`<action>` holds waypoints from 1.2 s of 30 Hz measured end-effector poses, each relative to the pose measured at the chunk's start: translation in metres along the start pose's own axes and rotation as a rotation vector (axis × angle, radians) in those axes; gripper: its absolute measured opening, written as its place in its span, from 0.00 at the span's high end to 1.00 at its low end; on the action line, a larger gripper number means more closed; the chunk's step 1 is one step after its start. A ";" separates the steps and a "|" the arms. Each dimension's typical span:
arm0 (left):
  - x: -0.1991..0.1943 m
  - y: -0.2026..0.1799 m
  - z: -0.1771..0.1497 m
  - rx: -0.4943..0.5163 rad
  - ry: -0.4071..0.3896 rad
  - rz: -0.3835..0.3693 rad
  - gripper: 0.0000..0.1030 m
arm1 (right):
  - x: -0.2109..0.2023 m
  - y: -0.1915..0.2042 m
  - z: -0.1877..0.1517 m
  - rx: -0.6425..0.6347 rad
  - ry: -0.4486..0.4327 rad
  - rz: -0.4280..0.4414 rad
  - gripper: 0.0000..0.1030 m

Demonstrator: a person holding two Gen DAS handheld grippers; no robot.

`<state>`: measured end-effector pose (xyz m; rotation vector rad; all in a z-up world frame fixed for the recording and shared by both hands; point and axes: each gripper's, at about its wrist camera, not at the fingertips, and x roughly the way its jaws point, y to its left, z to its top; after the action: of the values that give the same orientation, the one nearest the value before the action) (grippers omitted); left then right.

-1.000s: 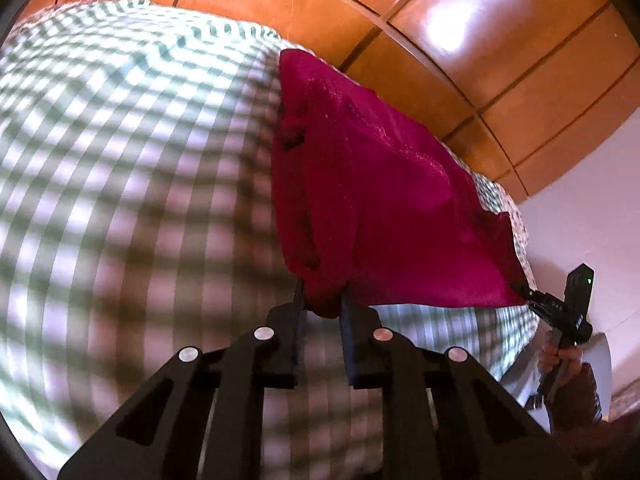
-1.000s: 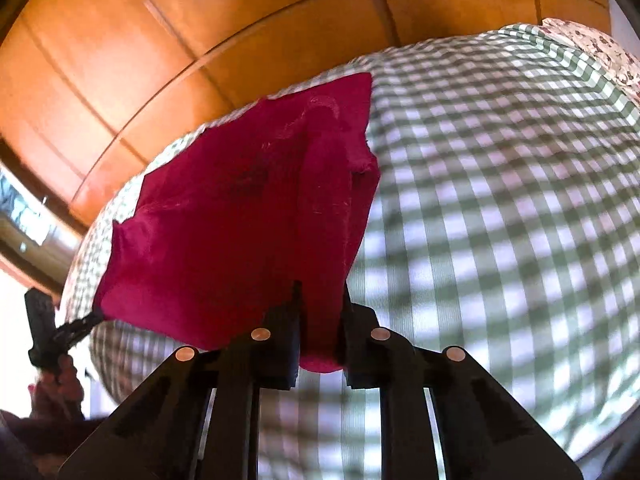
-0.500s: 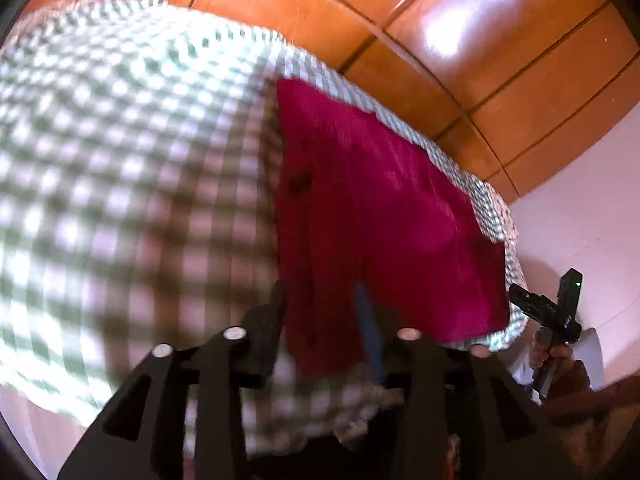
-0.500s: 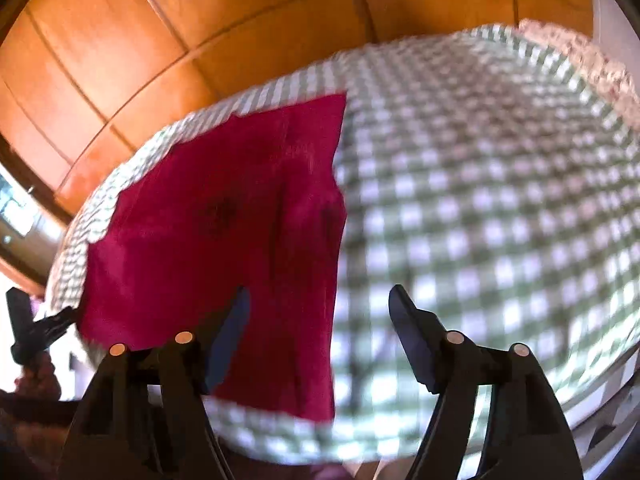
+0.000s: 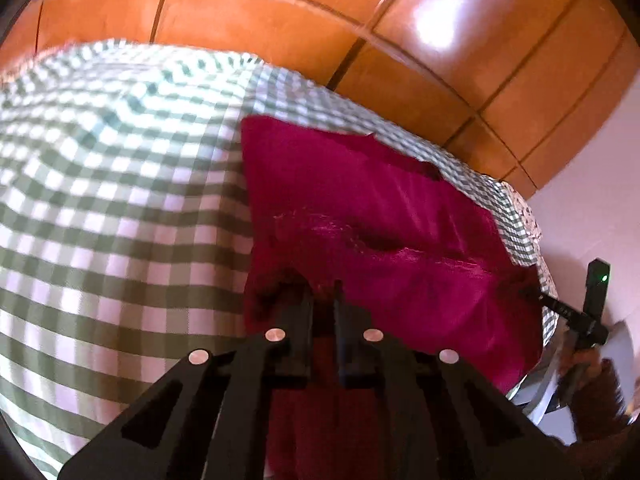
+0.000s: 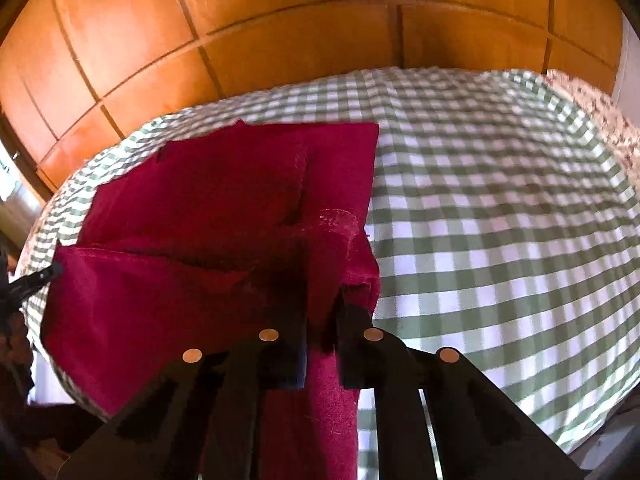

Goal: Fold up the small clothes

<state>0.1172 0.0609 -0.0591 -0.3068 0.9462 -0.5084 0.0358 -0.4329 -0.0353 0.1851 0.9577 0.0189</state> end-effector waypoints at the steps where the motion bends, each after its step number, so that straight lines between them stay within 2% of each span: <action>1: -0.008 -0.001 0.001 0.003 -0.015 -0.011 0.94 | -0.010 0.002 0.001 -0.011 -0.012 0.009 0.92; 5: -0.038 -0.004 0.009 0.002 -0.090 -0.050 0.94 | -0.038 0.007 0.014 -0.027 -0.074 0.047 0.92; 8: -0.047 -0.011 0.028 0.027 -0.143 -0.043 0.94 | -0.044 0.008 0.034 -0.015 -0.120 0.064 0.92; 12: -0.035 -0.014 0.067 0.036 -0.180 -0.007 0.94 | -0.027 0.005 0.073 0.014 -0.154 0.060 0.92; 16: -0.009 -0.012 0.108 0.025 -0.190 0.041 0.94 | 0.007 -0.001 0.115 0.052 -0.157 0.032 0.93; 21: 0.043 0.002 0.142 0.002 -0.126 0.130 0.94 | 0.066 -0.003 0.142 0.081 -0.096 -0.030 0.93; 26: 0.101 0.021 0.144 -0.024 0.001 0.240 0.94 | 0.128 -0.013 0.134 0.123 0.024 -0.097 0.93; 28: 0.110 0.021 0.143 -0.029 0.018 0.260 0.92 | 0.133 -0.015 0.131 0.136 0.021 -0.091 0.93; 29: 0.109 0.019 0.141 -0.026 0.014 0.265 0.89 | 0.131 -0.016 0.131 0.141 0.016 -0.082 0.91; 31: 0.100 0.015 0.144 -0.037 -0.001 0.293 0.80 | 0.125 -0.016 0.132 0.133 0.005 -0.086 0.79; 32: 0.092 0.013 0.145 -0.048 -0.024 0.301 0.77 | 0.118 -0.015 0.133 0.127 -0.008 -0.099 0.63; 33: 0.085 0.011 0.145 -0.051 -0.045 0.301 0.78 | 0.109 -0.012 0.133 0.118 -0.033 -0.123 0.47; 35: 0.066 0.004 0.139 -0.042 -0.087 0.288 0.78 | 0.091 -0.002 0.133 0.089 -0.097 -0.142 0.44; 36: 0.059 0.001 0.134 -0.029 -0.100 0.286 0.78 | 0.081 0.008 0.132 0.067 -0.118 -0.120 0.44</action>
<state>0.2572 0.0341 -0.0256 -0.2166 0.8835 -0.2155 0.1903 -0.4365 -0.0259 0.1885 0.8512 -0.1337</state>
